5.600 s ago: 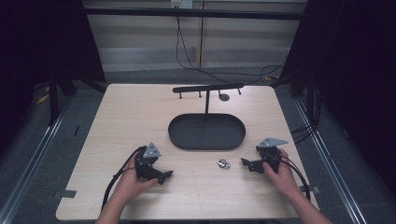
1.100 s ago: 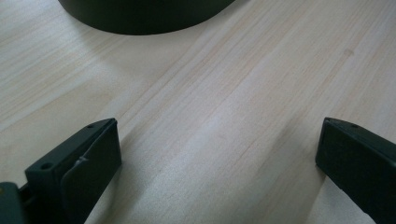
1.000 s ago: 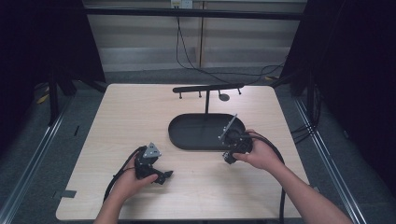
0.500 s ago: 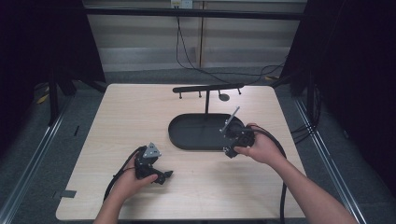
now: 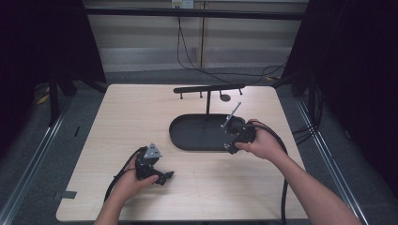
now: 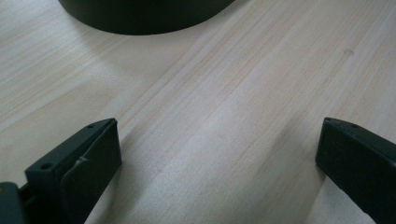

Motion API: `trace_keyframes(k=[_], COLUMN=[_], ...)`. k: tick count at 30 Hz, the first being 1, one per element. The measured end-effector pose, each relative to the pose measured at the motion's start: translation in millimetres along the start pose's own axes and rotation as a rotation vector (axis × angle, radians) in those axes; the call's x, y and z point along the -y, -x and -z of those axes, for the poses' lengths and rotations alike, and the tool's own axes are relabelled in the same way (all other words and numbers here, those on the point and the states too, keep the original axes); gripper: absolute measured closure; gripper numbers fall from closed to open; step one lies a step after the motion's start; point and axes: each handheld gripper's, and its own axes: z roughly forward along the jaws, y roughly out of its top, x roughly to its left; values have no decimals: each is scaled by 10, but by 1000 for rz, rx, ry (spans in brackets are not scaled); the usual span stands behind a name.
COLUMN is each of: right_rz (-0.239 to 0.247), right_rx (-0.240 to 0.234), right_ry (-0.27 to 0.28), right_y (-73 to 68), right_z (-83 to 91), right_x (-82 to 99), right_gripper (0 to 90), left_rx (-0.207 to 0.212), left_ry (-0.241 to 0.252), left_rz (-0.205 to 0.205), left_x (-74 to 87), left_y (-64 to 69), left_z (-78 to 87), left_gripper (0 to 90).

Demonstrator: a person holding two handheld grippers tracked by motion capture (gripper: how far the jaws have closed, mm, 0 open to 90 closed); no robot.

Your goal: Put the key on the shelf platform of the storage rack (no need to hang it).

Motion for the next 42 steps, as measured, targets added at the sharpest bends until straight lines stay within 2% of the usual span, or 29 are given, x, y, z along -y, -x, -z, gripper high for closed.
trace_keyframes(k=[9,20,25,27,31,42], right_rz=[-4,-12,-26,-29,-39,-64], right_rx=[10,26,35,31,31,43], right_ry=[-16,-9,-19,-7,-32,-17], right_y=[56,146,185,205,244,353], right_z=[-34,36,36,20,-18,13], right_x=[-44,-149,-202,-212,-230,-271], right_gripper=[685,685,685,685,685,684], left_rx=[1,3,-1,-1,-1,-4], left_ry=[0,8,9,9,9,8], left_rz=[-1,7,8,8,8,4], left_x=[0,0,0,0,1,0], left_y=[-1,2,4,4,4,2], left_z=[0,-4,-5,-5,-5,-4], left_gripper=[0,0,0,0,0,0])
